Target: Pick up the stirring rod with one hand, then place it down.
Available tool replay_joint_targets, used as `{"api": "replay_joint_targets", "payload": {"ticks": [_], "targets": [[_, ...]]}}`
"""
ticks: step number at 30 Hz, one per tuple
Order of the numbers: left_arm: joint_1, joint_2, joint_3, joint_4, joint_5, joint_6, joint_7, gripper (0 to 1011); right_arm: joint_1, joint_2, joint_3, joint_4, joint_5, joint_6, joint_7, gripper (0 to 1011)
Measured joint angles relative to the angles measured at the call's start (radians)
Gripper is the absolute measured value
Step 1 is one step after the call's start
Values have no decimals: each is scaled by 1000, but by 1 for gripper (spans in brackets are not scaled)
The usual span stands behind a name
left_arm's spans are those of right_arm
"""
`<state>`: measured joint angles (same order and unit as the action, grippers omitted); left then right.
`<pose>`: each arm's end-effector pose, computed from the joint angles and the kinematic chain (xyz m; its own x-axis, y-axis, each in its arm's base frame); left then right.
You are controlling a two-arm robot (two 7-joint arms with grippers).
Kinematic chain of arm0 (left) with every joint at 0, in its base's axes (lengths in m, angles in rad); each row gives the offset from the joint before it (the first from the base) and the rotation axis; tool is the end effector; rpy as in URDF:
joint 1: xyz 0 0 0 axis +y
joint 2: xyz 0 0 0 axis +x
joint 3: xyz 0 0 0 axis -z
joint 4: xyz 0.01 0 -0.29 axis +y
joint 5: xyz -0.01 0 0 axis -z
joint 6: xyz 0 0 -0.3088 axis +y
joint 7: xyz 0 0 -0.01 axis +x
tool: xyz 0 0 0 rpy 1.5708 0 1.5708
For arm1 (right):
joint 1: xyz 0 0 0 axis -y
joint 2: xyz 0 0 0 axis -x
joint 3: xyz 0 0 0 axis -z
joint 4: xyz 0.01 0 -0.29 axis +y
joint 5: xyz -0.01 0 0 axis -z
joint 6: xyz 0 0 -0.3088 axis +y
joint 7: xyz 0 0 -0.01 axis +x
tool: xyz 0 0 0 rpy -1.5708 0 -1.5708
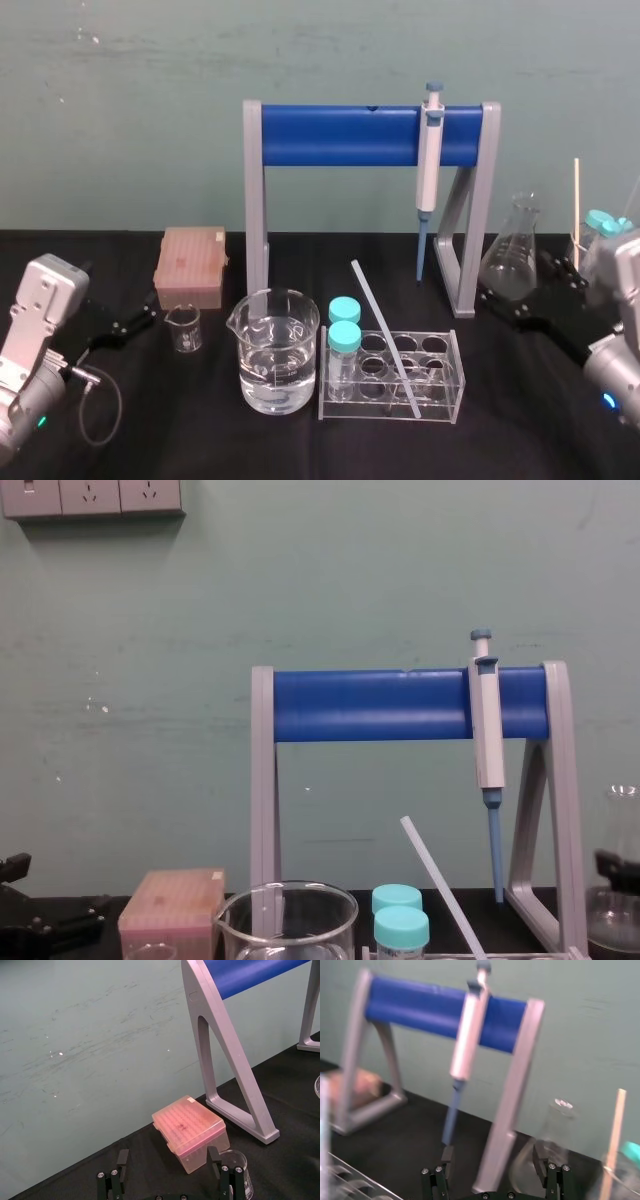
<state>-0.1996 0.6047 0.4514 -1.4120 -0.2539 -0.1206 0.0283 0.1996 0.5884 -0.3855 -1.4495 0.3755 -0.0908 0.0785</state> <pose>0.3581 0.0827 -0.3022 0.2922 0.8803 0.3738 -0.9553 0.2874 0.0701 0.3647 -0.0859 -0.2819 0.3406 -0.9093 0.2392 0.9395 0.3387 -0.0505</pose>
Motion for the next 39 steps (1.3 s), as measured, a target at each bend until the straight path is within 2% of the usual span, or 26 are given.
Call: {"api": "replay_joint_targets", "payload": {"ticks": [3, 5, 10, 15, 21, 30, 39], "targets": [[0, 0, 0, 0, 0, 0, 0, 1000, 0, -9, 31, -46, 109, 47, 95, 1002], [0, 0, 0, 0, 0, 0, 0, 1000, 4, -17, 39, -69, 156, 76, 142, 1002], [0, 0, 0, 0, 0, 0, 0, 1000, 22, -33, 32, -98, 211, 129, 230, 1002], [0, 0, 0, 0, 0, 0, 0, 1000, 44, -44, 0, -110, 213, 172, 292, 1002], [0, 0, 0, 0, 0, 0, 0, 1000, 76, -54, -48, -101, 163, 214, 343, 1002], [0, 0, 0, 0, 0, 0, 0, 1000, 118, -80, -81, -50, 118, 254, 371, 1002], [0, 0, 0, 0, 0, 0, 0, 1000, 153, -114, -94, -3, 102, 257, 393, 1002]]}}
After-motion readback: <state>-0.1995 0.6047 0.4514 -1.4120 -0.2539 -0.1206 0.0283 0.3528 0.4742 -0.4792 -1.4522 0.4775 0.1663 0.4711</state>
